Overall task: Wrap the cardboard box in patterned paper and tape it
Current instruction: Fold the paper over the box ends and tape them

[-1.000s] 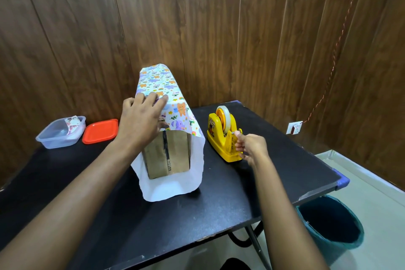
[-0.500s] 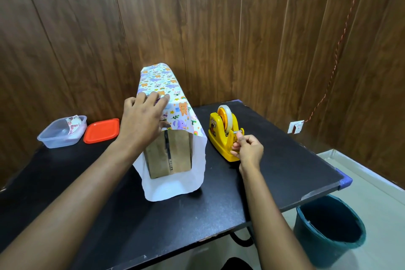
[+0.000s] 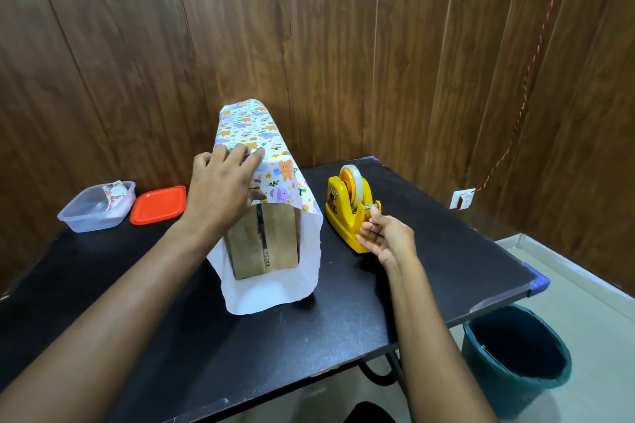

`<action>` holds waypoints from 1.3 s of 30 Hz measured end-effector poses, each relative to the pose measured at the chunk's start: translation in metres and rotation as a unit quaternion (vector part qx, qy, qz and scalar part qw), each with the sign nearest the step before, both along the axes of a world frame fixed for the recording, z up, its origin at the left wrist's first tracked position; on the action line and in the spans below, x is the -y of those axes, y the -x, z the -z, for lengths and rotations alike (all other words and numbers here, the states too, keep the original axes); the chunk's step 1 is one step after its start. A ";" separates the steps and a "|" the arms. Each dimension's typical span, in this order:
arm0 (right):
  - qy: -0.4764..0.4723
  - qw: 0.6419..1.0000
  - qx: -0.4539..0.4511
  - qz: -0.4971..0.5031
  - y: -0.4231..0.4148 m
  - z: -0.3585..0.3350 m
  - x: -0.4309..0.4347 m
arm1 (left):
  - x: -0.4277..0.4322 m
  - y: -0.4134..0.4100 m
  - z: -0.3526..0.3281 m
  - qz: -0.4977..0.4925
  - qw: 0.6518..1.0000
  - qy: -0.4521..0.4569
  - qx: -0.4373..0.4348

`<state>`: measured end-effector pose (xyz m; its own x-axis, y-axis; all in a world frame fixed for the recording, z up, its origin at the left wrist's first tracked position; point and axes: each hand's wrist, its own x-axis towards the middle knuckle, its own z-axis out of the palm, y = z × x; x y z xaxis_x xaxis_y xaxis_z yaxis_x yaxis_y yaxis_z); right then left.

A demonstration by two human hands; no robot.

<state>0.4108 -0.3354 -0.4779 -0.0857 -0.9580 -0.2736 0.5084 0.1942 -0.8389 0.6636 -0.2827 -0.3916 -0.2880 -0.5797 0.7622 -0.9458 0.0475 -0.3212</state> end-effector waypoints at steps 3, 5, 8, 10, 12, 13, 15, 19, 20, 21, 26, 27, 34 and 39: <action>-0.023 0.999 0.041 0.000 -0.002 0.013 -0.002 | -0.002 0.002 -0.002 0.000 1.000 -0.001 0.000; -0.019 0.997 0.072 -0.003 0.001 0.025 -0.009 | -0.003 0.003 -0.002 0.000 1.000 -0.007 0.003; 0.053 0.995 0.066 -0.046 0.005 0.006 -0.017 | -0.004 0.002 -0.004 0.004 1.000 -0.010 0.004; 0.126 0.988 0.022 -0.081 0.003 -0.023 -0.026 | -0.003 0.000 -0.005 0.016 1.000 -0.013 0.005; 0.201 0.970 -0.013 -0.134 -0.006 -0.056 -0.044 | -0.003 -0.002 -0.005 0.026 0.999 -0.021 0.009; 0.235 0.958 -0.023 -0.166 -0.016 -0.071 -0.055 | -0.004 -0.005 -0.006 0.027 0.999 -0.024 0.013; 0.284 0.932 -0.052 -0.217 -0.038 -0.089 -0.077 | -0.004 -0.005 -0.006 0.032 0.999 -0.025 0.016; 0.293 0.919 -0.060 -0.257 -0.094 -0.075 -0.098 | -0.007 -0.005 -0.005 0.048 0.999 0.000 0.012; 0.277 0.928 -0.061 -0.241 -0.107 -0.066 -0.096 | -0.008 -0.005 -0.005 0.053 0.999 0.004 0.008; 0.258 0.940 -0.063 -0.214 -0.118 -0.056 -0.093 | -0.008 -0.006 -0.004 0.055 0.998 0.002 0.005; 0.226 0.968 -0.049 -0.098 -0.146 -0.028 -0.074 | -0.005 -0.011 -0.001 0.062 0.997 -0.039 -0.020; 0.227 0.969 -0.048 -0.087 -0.148 -0.026 -0.072 | -0.004 -0.010 -0.001 0.065 0.997 -0.041 -0.024; 0.217 0.971 -0.088 -0.038 -0.161 -0.019 -0.058 | -0.002 -0.012 0.002 0.064 0.997 -0.025 -0.026; 0.202 0.966 -0.162 0.030 -0.172 -0.022 -0.056 | -0.003 -0.011 0.001 0.069 0.997 -0.016 -0.028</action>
